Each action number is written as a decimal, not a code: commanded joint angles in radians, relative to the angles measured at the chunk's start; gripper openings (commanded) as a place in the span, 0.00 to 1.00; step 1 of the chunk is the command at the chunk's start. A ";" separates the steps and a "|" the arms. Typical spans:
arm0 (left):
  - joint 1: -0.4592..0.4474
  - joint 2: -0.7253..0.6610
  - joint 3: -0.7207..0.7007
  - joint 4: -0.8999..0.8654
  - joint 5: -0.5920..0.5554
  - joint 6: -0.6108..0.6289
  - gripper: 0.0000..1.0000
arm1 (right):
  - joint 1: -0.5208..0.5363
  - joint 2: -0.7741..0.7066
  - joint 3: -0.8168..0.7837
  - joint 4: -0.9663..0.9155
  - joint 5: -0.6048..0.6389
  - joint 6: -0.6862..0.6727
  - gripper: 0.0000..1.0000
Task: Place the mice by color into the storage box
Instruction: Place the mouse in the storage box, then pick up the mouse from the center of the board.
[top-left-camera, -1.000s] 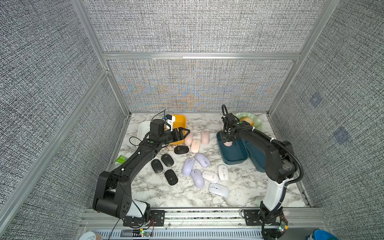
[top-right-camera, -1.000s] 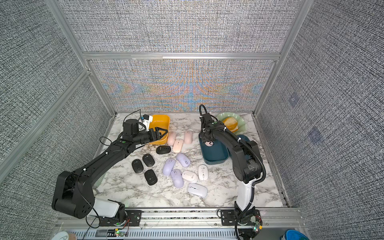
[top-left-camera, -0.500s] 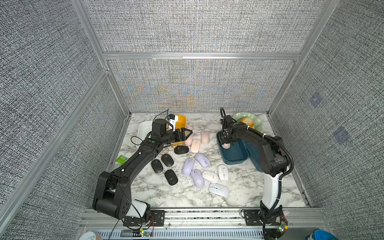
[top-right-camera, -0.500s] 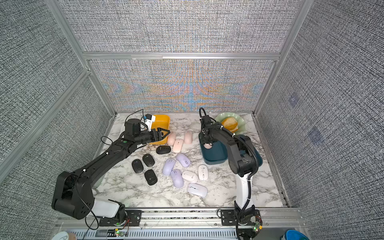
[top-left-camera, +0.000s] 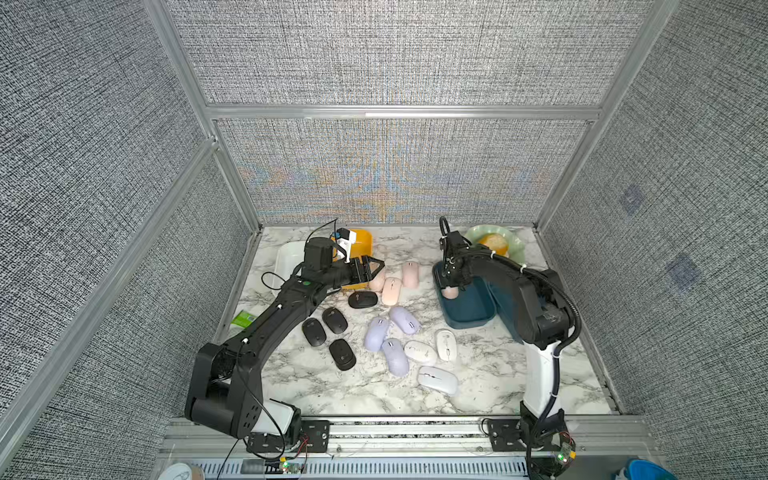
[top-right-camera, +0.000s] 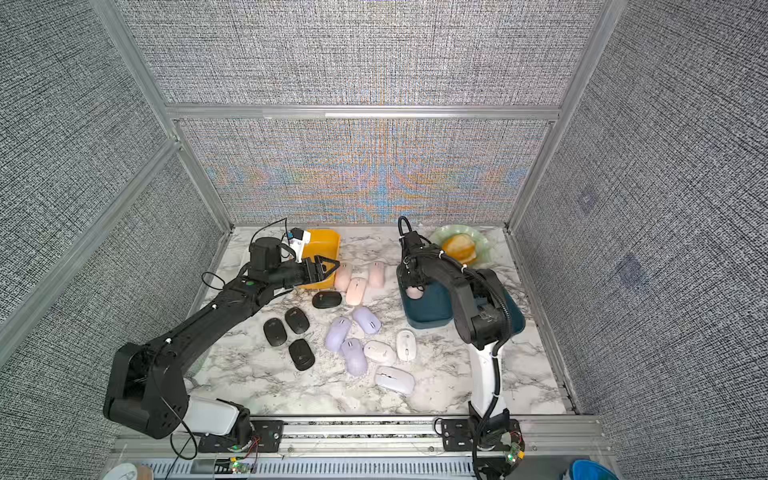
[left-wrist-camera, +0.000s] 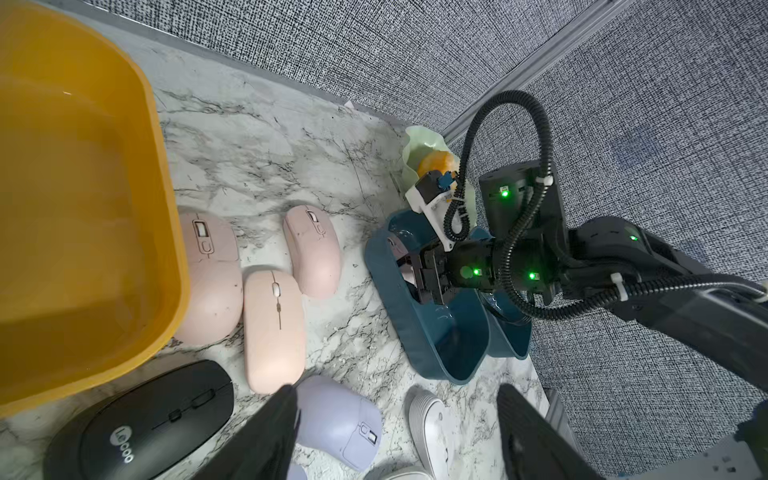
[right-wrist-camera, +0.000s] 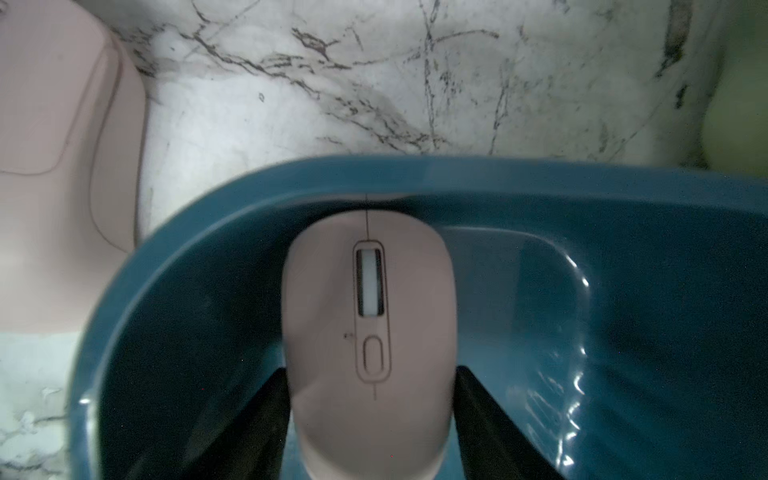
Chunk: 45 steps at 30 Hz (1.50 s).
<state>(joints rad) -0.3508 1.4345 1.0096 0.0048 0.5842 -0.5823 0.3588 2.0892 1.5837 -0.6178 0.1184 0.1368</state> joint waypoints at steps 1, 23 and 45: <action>0.000 0.001 0.011 -0.001 0.002 0.018 0.77 | -0.001 -0.018 0.006 -0.009 -0.010 0.015 0.66; 0.015 -0.193 -0.037 -0.029 -0.383 0.064 0.82 | 0.239 -0.138 0.078 -0.004 0.128 0.181 0.68; 0.017 -0.179 -0.052 -0.027 -0.406 0.040 0.85 | 0.222 0.271 0.427 -0.046 0.151 0.283 0.75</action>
<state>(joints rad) -0.3370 1.2476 0.9516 -0.0101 0.1452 -0.5320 0.5892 2.3440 1.9942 -0.6430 0.2863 0.3897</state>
